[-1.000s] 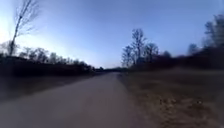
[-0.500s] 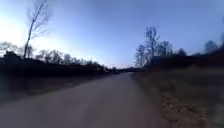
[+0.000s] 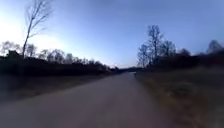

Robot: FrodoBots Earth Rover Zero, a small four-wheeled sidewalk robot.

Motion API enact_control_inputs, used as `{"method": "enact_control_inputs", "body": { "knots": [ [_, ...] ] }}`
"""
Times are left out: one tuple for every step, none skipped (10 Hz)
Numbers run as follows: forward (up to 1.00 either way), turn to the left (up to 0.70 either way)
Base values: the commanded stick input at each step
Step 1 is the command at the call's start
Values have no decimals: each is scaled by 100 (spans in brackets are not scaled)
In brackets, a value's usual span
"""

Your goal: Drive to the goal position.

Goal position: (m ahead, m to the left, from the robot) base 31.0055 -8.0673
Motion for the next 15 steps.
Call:
{"method": "enact_control_inputs", "body": {
  "knots": [
    [100, 0],
    [100, 0],
    [100, -22],
    [100, -40],
    [100, -40],
    [100, -26],
    [100, 0],
    [100, 0],
    [100, 0],
    [100, 0],
    [100, 0],
    [100, 0],
    [100, 0],
    [100, 0],
    [100, 0]
  ]
}}
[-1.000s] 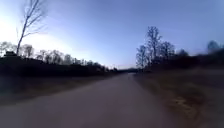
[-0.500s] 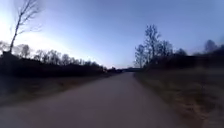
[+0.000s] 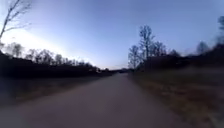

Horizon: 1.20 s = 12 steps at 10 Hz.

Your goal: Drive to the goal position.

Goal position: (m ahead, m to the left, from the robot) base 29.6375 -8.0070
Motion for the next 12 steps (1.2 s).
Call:
{"method": "enact_control_inputs", "body": {
  "knots": [
    [100, 0],
    [100, 0],
    [100, 0],
    [100, 0],
    [100, 0],
    [100, 0],
    [100, 0],
    [100, 0],
    [100, 0],
    [100, 0],
    [100, 0],
    [100, 0]
  ]
}}
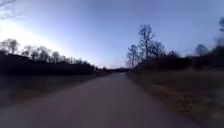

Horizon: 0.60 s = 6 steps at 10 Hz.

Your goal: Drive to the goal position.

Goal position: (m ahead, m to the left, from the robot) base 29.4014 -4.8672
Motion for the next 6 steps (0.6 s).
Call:
{"method": "enact_control_inputs", "body": {
  "knots": [
    [100, 0],
    [100, 0],
    [100, 0],
    [100, 0],
    [100, 0],
    [100, 0]
  ]
}}
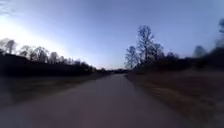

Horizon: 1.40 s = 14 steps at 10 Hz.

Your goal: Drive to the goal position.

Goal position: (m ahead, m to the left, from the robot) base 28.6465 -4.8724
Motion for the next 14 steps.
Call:
{"method": "enact_control_inputs", "body": {
  "knots": [
    [100, 0],
    [100, 0],
    [100, 0],
    [100, 0],
    [100, 0],
    [100, 0],
    [100, 0],
    [100, 0],
    [100, 0],
    [100, 0],
    [100, 0],
    [100, 0],
    [100, 0],
    [100, 0]
  ]
}}
